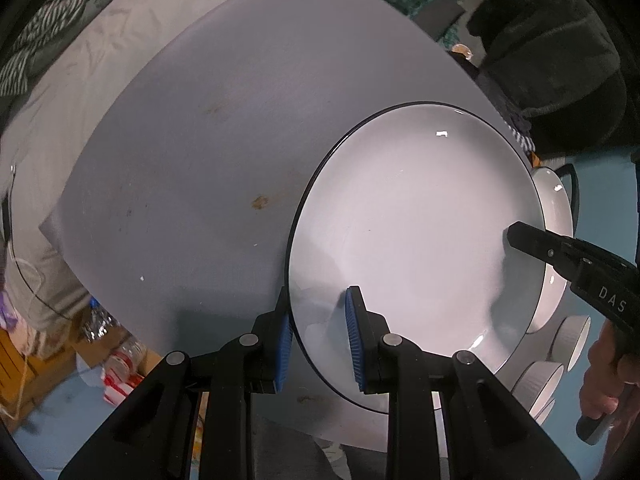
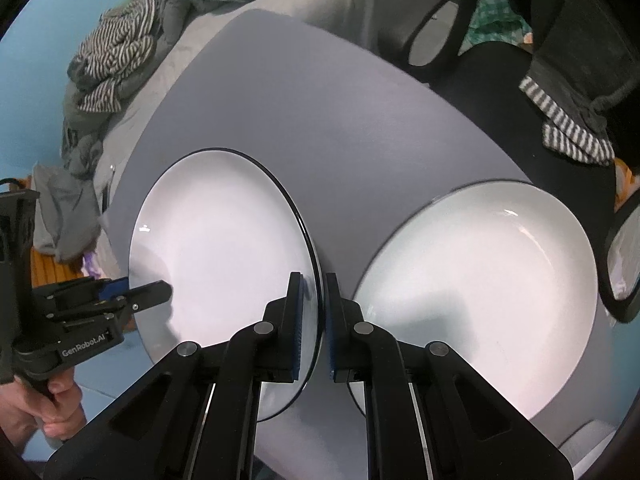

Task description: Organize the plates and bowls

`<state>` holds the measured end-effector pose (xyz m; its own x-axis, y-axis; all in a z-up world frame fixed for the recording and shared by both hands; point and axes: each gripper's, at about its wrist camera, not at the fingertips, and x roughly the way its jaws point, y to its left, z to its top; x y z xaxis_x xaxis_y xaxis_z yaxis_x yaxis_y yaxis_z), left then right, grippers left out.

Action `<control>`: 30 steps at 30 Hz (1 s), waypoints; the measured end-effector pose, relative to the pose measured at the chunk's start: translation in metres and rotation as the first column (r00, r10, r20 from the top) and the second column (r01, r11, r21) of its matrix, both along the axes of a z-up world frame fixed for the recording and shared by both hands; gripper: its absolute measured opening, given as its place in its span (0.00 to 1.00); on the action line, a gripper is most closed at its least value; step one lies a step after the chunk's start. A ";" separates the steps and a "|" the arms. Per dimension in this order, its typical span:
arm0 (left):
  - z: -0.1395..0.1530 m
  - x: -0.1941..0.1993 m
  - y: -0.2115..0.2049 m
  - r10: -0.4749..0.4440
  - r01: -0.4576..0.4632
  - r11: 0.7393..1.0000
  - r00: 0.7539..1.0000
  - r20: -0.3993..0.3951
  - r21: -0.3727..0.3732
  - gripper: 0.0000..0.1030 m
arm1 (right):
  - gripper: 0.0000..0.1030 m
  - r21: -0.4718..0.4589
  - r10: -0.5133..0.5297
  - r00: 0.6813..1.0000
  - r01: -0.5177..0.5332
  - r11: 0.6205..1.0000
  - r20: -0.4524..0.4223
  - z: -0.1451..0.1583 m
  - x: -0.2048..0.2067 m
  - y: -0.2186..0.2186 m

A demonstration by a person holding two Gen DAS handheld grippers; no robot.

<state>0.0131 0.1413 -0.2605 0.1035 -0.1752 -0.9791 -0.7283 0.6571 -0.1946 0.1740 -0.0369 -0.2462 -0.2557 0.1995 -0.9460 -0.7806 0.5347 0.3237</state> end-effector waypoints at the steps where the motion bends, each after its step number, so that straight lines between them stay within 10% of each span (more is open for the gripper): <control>1: 0.002 0.001 0.000 -0.005 0.005 1.000 1.000 0.002 0.002 0.24 | 0.09 0.005 -0.007 1.000 0.007 1.000 0.001 0.002 0.001 -0.002; 30: 0.021 0.132 -0.083 -0.346 0.346 0.938 0.938 0.005 0.038 0.25 | 0.09 0.037 -0.363 0.931 0.362 0.932 0.040 0.028 0.086 -0.138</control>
